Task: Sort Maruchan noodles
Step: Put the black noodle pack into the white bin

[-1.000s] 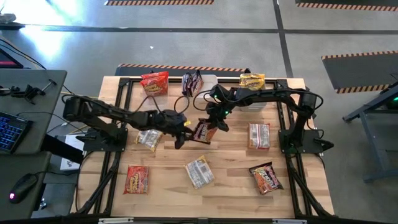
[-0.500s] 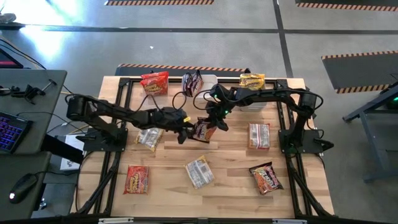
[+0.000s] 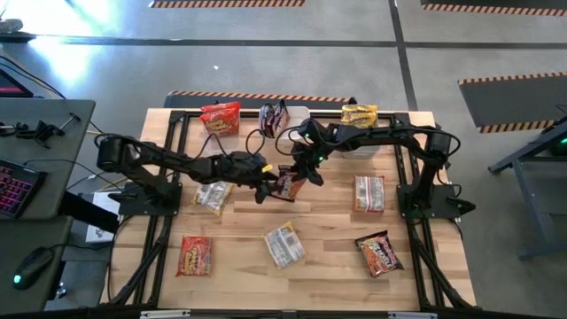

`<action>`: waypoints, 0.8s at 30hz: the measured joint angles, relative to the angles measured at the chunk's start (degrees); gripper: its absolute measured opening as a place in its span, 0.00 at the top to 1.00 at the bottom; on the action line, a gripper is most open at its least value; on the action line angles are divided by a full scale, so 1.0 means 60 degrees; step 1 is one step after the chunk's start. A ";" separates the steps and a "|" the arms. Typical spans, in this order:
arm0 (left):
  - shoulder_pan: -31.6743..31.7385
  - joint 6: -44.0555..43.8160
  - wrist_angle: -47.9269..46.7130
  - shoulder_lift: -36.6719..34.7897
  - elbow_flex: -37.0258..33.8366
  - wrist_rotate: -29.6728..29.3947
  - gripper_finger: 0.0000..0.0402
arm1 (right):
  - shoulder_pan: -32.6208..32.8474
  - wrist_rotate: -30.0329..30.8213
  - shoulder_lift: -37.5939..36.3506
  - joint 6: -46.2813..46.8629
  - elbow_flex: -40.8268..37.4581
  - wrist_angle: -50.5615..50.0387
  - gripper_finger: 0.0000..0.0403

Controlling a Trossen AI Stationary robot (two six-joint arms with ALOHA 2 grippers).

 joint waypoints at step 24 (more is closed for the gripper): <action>0.0412 -0.0096 -0.0995 -0.0679 0.0000 0.0404 0.40 | 0.0004 -0.0040 -0.0004 -0.0040 0.0000 0.0021 0.79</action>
